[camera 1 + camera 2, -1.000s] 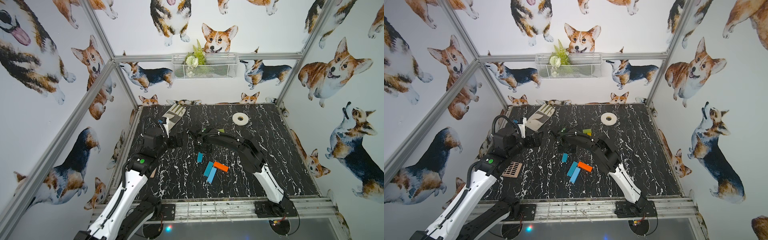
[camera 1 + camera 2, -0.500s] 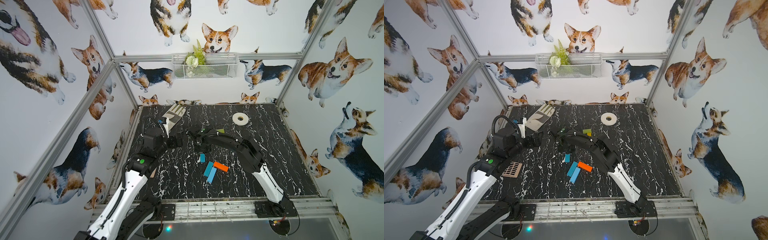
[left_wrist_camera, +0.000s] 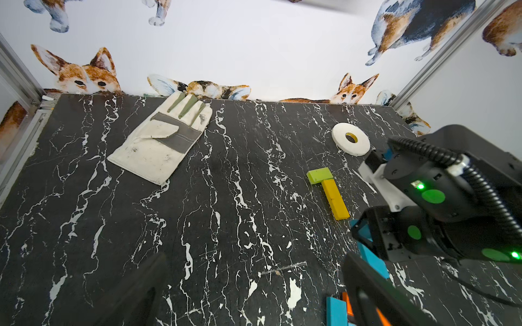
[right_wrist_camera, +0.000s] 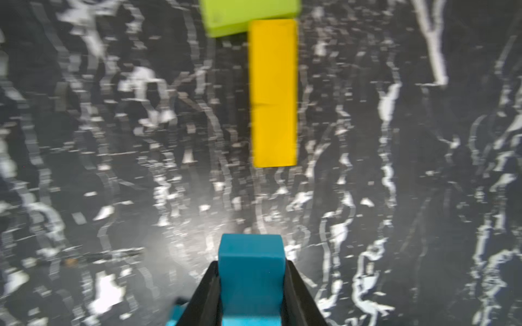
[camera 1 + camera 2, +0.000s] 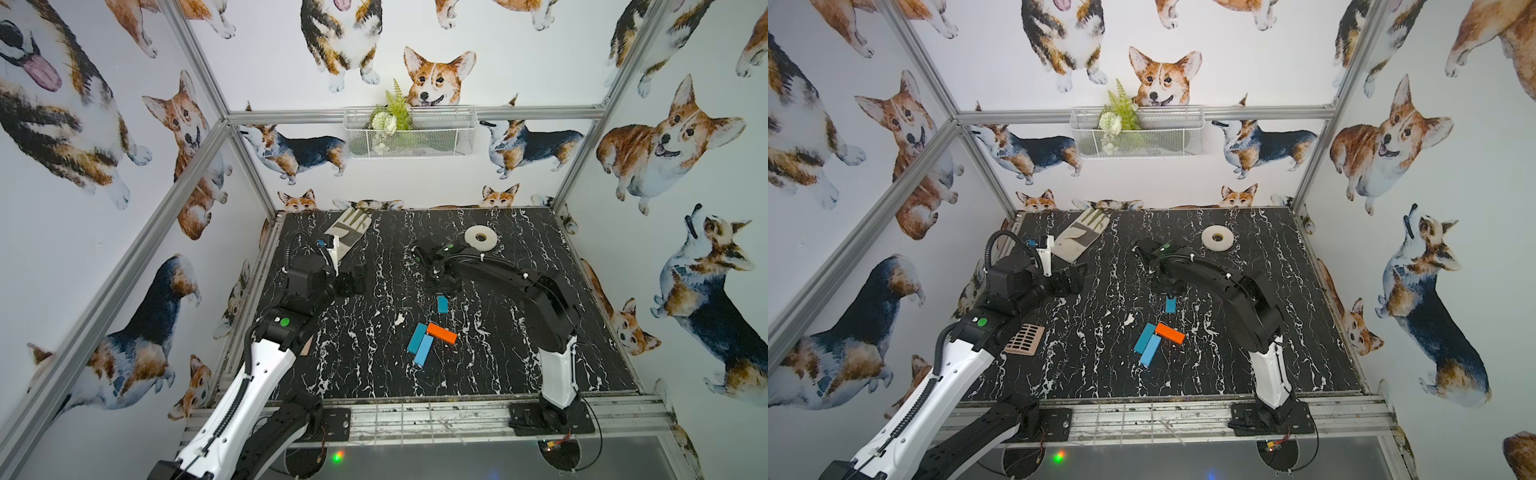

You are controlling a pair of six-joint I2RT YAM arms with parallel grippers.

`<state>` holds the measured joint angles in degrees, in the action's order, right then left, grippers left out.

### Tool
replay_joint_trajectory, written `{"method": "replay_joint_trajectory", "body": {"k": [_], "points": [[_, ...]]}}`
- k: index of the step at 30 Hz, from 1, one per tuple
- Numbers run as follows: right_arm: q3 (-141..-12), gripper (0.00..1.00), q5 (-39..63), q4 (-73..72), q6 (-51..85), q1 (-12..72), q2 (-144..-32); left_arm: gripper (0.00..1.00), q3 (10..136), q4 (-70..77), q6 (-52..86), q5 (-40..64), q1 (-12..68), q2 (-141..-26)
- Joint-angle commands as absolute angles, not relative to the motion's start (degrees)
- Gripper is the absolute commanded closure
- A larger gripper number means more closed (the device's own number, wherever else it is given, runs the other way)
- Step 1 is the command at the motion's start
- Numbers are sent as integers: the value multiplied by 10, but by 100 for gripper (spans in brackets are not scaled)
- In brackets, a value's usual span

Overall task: Assemble a giraffe with building blocks
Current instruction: Assemble the building block at the center of the board.

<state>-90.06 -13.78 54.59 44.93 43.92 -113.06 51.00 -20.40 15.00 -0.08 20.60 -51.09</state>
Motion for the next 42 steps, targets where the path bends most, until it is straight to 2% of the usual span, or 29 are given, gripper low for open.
{"method": "replay_joint_trajectory", "body": {"k": [1, 7, 21, 42], "points": [[-850, 74, -122, 503, 429, 426, -1108, 0, 510, -189, 157, 3, 204, -512], [-823, 74, -88, 469, 431, 423, -1131, 0, 511, -189, 157, 4, 205, -517], [-857, 74, -96, 460, 425, 415, -1184, 0, 511, -190, 157, 5, 204, -518], [-868, 71, -95, 454, 410, 392, -1203, 0, 512, -189, 156, 5, 205, -523]]}}
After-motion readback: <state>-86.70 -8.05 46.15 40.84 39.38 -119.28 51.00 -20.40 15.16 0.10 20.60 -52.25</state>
